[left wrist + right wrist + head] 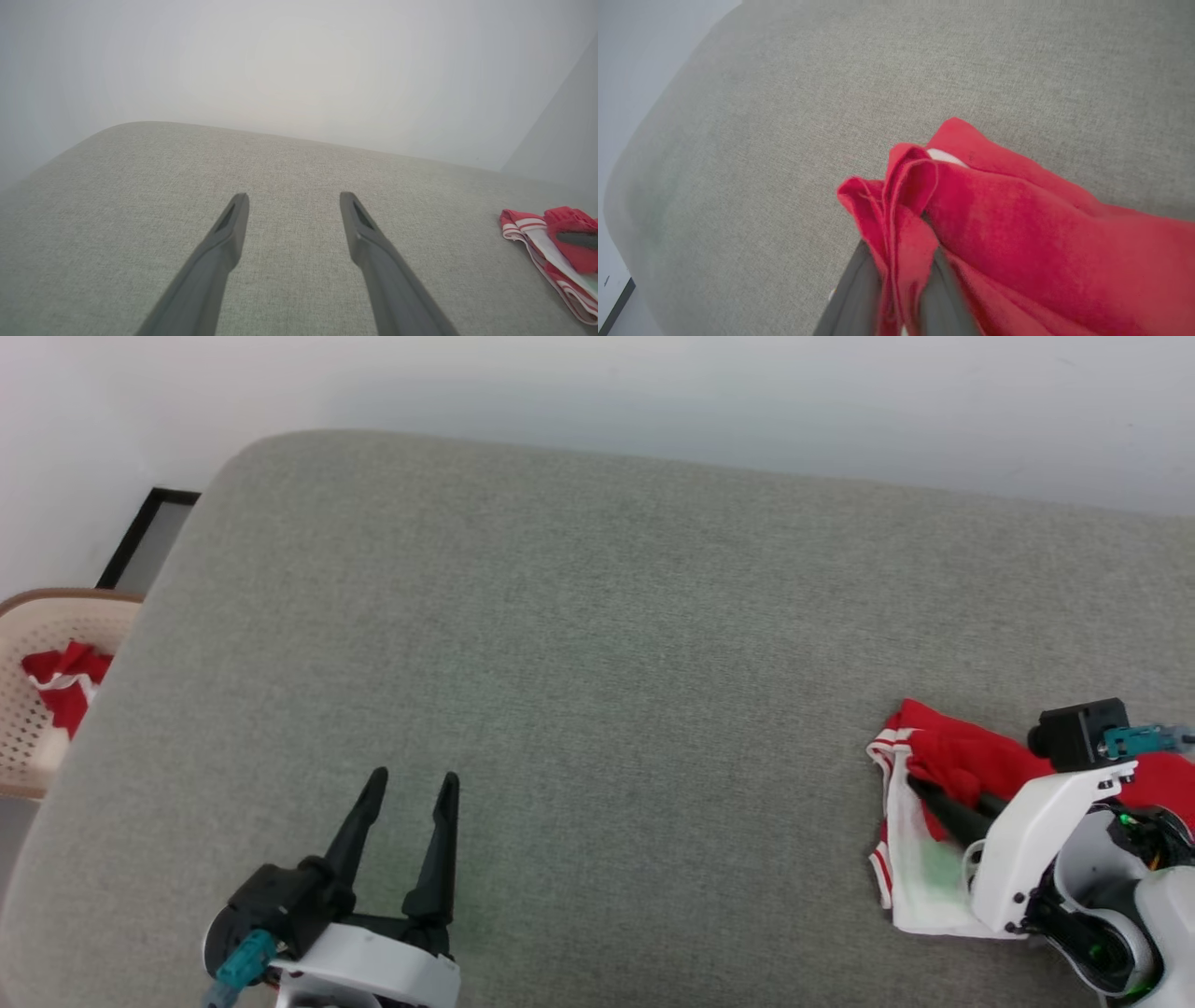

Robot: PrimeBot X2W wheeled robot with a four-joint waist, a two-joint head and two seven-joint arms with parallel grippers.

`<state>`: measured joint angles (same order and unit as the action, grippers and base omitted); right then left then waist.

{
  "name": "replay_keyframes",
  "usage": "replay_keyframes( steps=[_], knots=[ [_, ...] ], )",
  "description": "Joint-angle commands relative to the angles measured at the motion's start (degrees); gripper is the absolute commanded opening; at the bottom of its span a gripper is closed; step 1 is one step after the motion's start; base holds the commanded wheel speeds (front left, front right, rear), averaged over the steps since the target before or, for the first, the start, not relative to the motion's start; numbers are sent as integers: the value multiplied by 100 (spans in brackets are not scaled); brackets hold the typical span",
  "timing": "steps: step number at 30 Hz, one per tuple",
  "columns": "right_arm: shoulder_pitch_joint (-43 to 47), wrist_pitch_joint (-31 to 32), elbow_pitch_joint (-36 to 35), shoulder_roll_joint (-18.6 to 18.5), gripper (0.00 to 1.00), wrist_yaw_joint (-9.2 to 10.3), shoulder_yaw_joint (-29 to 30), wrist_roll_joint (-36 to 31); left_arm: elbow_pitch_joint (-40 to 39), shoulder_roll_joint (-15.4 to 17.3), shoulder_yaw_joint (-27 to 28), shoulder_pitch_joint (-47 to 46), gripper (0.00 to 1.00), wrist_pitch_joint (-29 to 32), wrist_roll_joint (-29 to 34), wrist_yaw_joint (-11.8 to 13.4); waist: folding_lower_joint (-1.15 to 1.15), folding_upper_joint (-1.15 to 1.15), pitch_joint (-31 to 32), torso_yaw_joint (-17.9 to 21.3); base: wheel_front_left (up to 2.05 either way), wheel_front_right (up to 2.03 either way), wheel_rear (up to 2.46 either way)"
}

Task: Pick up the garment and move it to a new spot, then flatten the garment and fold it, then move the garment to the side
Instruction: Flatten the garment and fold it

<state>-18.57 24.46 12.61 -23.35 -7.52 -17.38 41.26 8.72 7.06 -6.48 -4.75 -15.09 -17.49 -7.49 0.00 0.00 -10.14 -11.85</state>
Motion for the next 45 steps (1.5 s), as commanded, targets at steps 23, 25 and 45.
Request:
replay_keyframes(
  steps=[23,25,45],
  knots=[
    [-286,-1815,668,-618,100,8,-278,603,630,106,191,76,100,-4,-370,2,0,0,465,832,0,0,0],
    [-243,-2174,972,-622,100,8,-332,442,688,111,206,109,100,-4,-379,2,0,0,518,874,0,0,0],
    [557,-3963,988,-72,100,8,284,-917,115,206,509,946,100,-4,-107,2,0,0,982,1150,0,0,0]
  ],
)
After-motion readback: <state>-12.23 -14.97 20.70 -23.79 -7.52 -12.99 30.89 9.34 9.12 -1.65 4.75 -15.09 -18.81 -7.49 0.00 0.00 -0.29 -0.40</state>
